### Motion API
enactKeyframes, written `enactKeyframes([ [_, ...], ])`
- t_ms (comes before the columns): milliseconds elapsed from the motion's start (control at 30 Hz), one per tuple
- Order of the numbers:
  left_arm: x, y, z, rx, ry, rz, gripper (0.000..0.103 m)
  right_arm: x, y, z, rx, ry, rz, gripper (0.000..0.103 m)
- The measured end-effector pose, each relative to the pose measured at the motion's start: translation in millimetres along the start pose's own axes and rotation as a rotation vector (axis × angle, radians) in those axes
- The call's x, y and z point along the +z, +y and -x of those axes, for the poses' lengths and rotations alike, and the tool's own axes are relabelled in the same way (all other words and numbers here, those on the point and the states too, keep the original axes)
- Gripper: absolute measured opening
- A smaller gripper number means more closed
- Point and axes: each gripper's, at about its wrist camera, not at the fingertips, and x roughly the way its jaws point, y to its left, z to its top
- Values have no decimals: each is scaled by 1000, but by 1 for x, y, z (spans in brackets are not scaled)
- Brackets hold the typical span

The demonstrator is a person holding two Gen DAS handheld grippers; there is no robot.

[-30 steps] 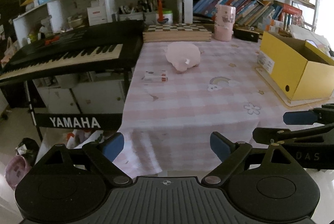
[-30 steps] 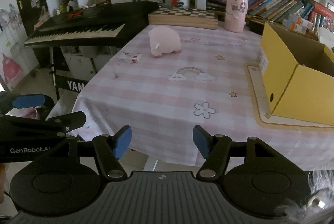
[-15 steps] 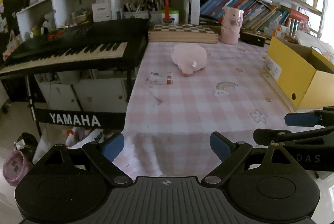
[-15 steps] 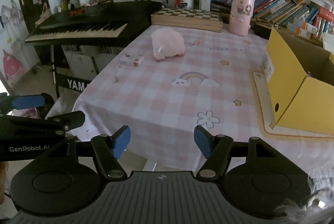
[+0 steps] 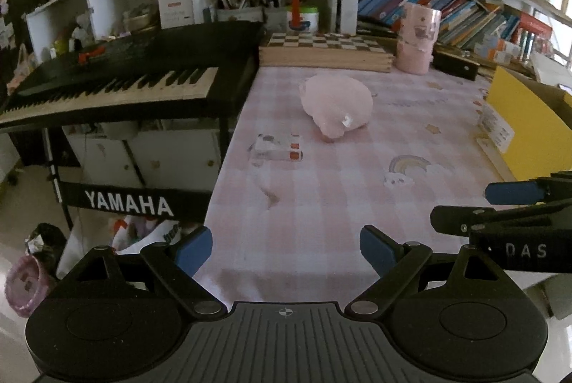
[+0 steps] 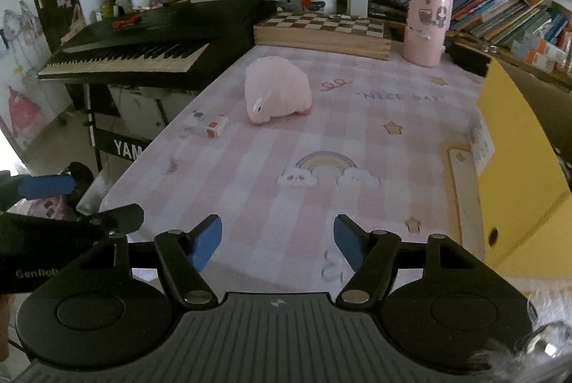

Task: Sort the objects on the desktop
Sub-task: 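Move the right tool to the pink plush pig while the left tool approaches the white box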

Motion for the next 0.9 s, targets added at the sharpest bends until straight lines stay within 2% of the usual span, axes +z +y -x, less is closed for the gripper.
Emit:
enactKeyframes([
  [267, 28, 0, -36, 52, 15, 66, 92, 40, -18, -35, 43, -12, 23, 68],
  [533, 52, -4, -68, 99, 22, 79, 89, 73, -32, -66, 92, -6, 29, 69],
  [733, 62, -6, -93, 98, 42, 86, 89, 100, -36, -93, 130, -4, 53, 77],
  [900, 69, -5, -116, 100, 67, 106, 85, 123, -35, -121, 161, 14, 81, 81],
])
